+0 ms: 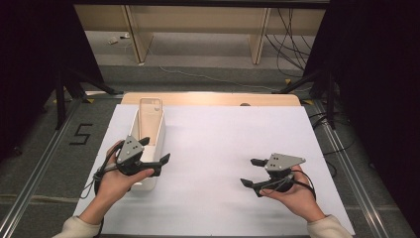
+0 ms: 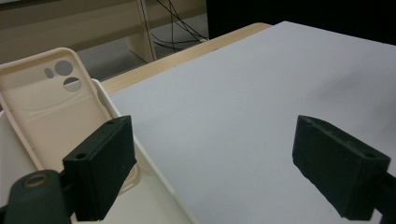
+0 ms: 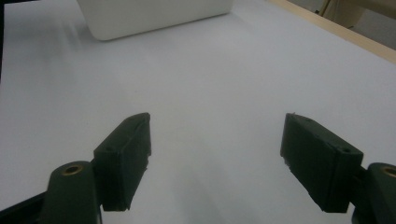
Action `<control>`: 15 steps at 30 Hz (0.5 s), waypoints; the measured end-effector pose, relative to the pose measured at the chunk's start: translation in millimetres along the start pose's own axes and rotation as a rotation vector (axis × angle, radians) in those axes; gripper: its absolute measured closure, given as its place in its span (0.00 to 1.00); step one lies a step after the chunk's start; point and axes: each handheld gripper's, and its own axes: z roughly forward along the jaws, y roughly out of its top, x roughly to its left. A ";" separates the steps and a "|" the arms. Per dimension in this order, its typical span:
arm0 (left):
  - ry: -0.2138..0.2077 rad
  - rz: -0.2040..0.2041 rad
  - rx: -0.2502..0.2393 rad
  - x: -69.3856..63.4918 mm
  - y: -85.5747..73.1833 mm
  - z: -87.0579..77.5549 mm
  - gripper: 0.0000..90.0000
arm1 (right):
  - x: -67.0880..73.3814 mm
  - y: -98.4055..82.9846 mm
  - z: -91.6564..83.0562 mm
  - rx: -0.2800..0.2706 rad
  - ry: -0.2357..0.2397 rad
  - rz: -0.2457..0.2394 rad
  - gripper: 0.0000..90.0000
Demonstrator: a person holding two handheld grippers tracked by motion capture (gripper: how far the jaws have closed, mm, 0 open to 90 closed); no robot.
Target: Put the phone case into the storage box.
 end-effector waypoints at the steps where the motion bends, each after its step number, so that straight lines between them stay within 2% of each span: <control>1: 0.000 0.000 -0.001 -0.4 -0.8 -0.1 0.14 | 0.0 0.0 0.1 0.000 0.001 0.000 0.29; 15: 0.001 0.002 0.001 -0.4 -2.6 -1.6 0.14 | -0.9 -0.1 0.2 0.001 0.000 0.000 0.28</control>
